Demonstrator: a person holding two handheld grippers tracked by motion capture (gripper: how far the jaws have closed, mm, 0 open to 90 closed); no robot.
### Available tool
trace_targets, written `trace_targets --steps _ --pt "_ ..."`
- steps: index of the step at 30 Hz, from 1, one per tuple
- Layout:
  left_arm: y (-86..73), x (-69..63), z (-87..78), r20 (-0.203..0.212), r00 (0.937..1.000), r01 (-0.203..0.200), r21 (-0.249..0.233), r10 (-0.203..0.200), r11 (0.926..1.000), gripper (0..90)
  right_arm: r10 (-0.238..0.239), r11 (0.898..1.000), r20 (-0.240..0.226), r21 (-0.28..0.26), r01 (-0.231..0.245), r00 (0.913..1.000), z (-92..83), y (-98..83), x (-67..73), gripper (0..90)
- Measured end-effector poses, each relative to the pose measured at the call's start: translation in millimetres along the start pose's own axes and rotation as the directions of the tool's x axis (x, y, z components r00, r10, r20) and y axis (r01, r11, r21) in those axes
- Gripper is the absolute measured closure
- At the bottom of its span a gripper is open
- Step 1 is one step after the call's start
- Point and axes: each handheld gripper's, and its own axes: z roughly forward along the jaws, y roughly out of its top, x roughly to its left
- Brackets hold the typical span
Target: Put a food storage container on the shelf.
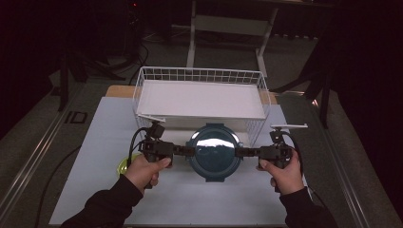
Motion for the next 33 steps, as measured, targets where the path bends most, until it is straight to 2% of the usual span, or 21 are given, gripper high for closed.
trace_targets --steps 9,17,19,22,30,33 --pt "27.0 -21.8 -26.7 -0.003 0.999 -0.045 -0.051 0.045 0.9977 57.1 -0.053 0.998 -0.004 -0.035 0.053 0.9986 -12.4 34.1 32.3 55.4" --pt "54.1 -30.0 -43.6 -0.004 0.9985 -0.056 -0.076 0.055 0.9956 57.1 -0.077 0.995 0.003 -0.057 0.077 0.9971 -15.6 63.9 51.9 55.4" --pt "62.2 -33.4 -48.4 -0.013 0.9976 -0.069 -0.088 0.068 0.9937 57.0 -0.078 0.995 0.001 -0.061 0.078 0.9969 -15.7 71.2 55.2 55.4" --pt "73.0 -36.2 -53.0 -0.018 0.9976 -0.069 -0.1 0.067 0.9926 57.0 -0.079 0.995 -0.006 -0.069 0.079 0.9968 -15.7 81.1 58.9 55.4" --pt "99.0 -30.0 -55.5 -0.006 0.9981 -0.062 -0.106 0.062 0.9924 56.9 -0.069 0.994 0.016 -0.083 0.07 0.9975 -14.1 106.3 64.3 55.3" --pt "108.0 -26.9 -55.7 -0.011 0.9985 -0.054 -0.11 0.053 0.9924 56.8 -0.055 0.995 0.016 -0.085 0.057 0.9983 -11.3 115.5 62.4 55.3"
